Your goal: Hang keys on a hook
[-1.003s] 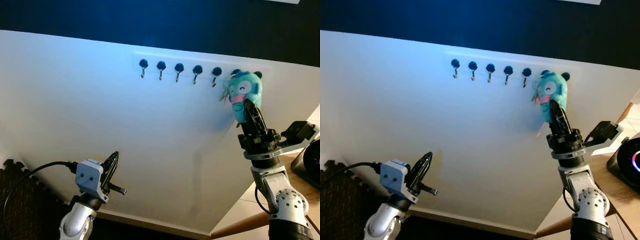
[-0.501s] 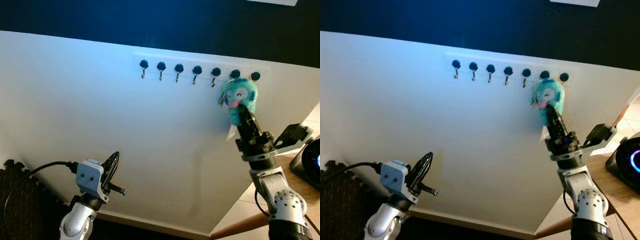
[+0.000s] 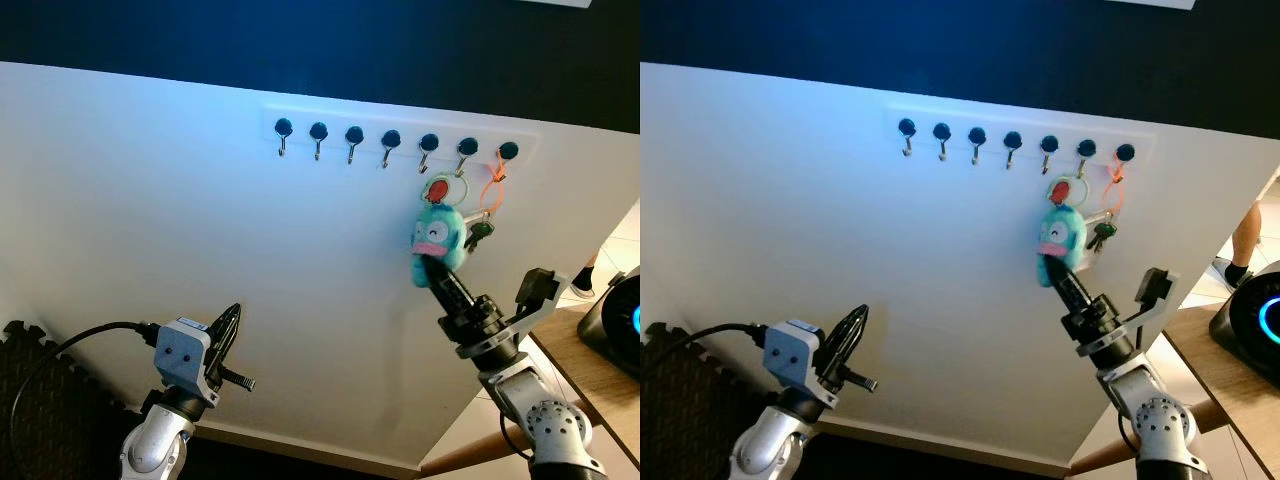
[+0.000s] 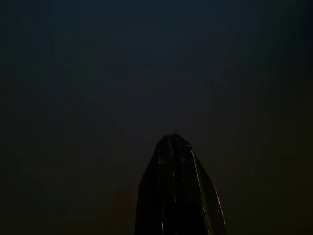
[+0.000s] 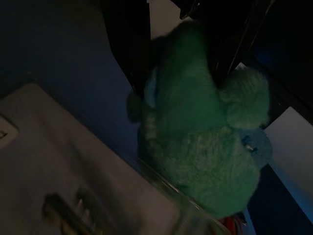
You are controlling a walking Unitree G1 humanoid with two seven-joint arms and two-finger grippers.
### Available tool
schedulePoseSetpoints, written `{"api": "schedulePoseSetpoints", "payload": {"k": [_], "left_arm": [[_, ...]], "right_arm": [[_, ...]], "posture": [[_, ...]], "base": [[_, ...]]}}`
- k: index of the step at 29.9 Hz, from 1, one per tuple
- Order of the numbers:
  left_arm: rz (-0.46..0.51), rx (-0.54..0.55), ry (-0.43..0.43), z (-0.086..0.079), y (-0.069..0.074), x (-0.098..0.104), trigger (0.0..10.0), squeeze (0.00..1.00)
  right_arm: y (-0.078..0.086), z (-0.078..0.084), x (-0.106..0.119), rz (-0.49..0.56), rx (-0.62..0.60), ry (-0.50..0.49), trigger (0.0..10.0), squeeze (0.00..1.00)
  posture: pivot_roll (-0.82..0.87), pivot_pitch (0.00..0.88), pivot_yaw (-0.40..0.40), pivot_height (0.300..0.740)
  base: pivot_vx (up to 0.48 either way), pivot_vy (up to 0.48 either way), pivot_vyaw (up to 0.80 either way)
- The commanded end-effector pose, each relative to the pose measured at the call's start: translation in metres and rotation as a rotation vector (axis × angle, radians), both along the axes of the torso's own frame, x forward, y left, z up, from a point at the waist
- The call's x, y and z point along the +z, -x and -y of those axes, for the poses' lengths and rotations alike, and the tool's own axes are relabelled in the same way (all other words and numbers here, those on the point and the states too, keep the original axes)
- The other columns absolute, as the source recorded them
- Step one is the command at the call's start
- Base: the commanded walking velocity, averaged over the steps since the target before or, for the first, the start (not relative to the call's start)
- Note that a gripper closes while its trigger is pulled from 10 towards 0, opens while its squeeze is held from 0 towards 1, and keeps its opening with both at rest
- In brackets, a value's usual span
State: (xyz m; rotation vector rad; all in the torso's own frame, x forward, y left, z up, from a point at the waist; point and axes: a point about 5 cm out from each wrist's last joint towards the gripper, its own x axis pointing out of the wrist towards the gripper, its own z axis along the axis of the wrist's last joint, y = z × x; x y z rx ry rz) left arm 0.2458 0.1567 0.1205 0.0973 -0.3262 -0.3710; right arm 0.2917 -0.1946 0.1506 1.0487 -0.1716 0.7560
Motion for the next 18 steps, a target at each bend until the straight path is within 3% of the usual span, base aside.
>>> {"api": "schedulePoseSetpoints", "payload": {"k": [1, 12, 18], "left_arm": [[-0.013, -0.012, -0.005, 0.0026, 0.0014, -0.0025, 10.0, 0.0], [-0.008, -0.009, -0.006, 0.0028, 0.0021, -0.0023, 10.0, 0.0], [0.001, -0.02, 0.003, 0.006, 0.0014, 0.0004, 10.0, 0.0]], "right_arm": [[0.0038, -0.0004, -0.0102, -0.043, 0.01, 0.043, 10.0, 0.0], [0.0056, -0.0014, -0.0143, -0.039, 0.02, 0.098, 10.0, 0.0], [0.0034, 0.0021, -0.012, -0.047, 0.011, 0.059, 10.0, 0.0]], "posture": [[0.11, 0.063, -0.055, 0.74], [0.11, 0.069, -0.058, 0.74], [0.11, 0.069, -0.057, 0.74]], "base": [[0.0, 0.0, 0.0], [0.0, 0.0, 0.0], [0.0, 0.0, 0.0]]}}
